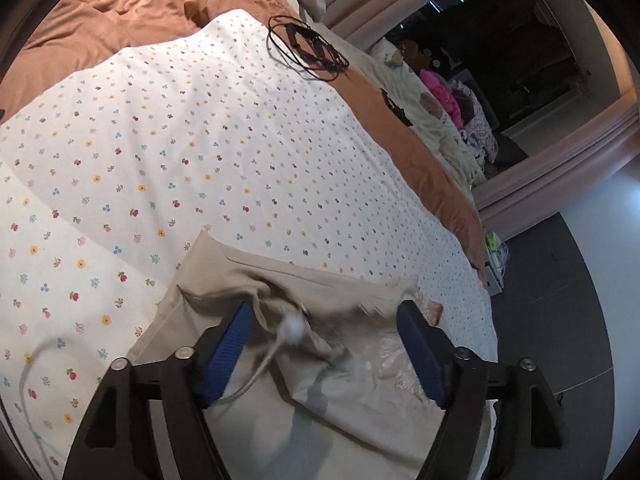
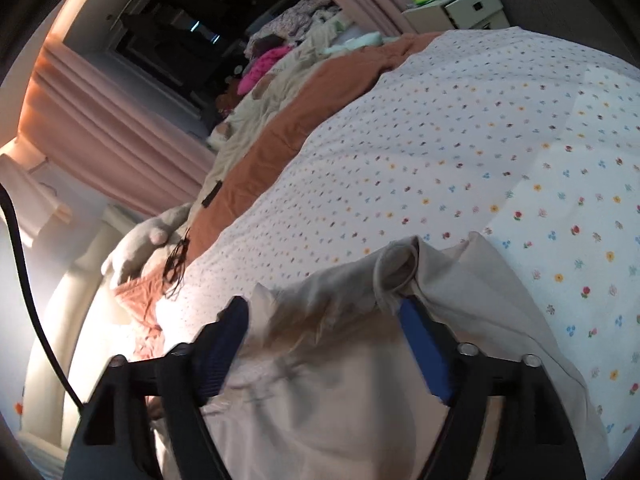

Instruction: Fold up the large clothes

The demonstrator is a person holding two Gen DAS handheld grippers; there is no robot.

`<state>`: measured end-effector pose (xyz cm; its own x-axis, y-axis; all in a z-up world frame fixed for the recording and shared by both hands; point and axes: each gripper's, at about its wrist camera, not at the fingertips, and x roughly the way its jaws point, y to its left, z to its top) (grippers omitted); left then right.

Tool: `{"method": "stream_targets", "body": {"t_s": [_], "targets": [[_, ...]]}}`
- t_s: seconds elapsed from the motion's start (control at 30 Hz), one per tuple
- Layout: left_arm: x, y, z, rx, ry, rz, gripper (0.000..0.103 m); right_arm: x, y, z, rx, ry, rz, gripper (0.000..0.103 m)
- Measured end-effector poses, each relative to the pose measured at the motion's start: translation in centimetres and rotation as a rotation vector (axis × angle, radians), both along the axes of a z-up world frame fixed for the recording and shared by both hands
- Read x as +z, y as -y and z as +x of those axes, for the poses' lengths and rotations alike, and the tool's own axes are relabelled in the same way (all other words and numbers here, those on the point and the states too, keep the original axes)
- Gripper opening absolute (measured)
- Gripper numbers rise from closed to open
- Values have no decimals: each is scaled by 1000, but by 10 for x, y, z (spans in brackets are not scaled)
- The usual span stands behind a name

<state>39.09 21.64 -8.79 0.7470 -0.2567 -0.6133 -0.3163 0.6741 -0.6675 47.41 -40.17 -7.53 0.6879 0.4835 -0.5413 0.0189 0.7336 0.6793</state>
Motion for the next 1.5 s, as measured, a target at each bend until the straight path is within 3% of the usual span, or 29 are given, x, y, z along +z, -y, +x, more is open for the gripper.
{"method": "stream_targets", "body": {"t_s": [0.23, 0.37, 0.53, 0.7, 0.83, 1.13, 1.27, 1.3, 1.37, 1.4, 1.43, 1.5], "targets": [[4, -1, -22, 28, 3, -5, 83, -8, -16, -25, 41, -56, -119, 80], [8, 3, -46, 44, -15, 36, 83, 1, -37, -41, 97, -49, -216, 80], [11, 10, -72, 47, -48, 94, 83, 16, -78, -57, 171, -32, -318, 73], [13, 17, -95, 20, -59, 106, 83, 26, -132, -62, 260, -35, -352, 63], [12, 17, -117, 11, -73, 109, 83, 27, -175, -61, 327, -33, -410, 61], [5, -2, -167, 63, -111, 132, 83, -2, -248, -45, 450, -110, -556, 61], [-4, -7, -180, 67, -128, 124, 83, -31, -266, -35, 483, -190, -622, 61], [-6, -7, -182, 66, -132, 123, 83, -39, -268, -32, 486, -207, -634, 59], [-11, -8, -185, 63, -140, 118, 83, -49, -270, -29, 485, -219, -663, 42], [-12, -9, -186, 63, -143, 115, 83, -50, -269, -26, 488, -214, -651, 29], [-14, -10, -187, 64, -148, 113, 83, -50, -268, -23, 500, -213, -620, 6], [-17, -12, -187, 64, -155, 107, 83, -43, -268, -19, 516, -184, -620, 2]]}}
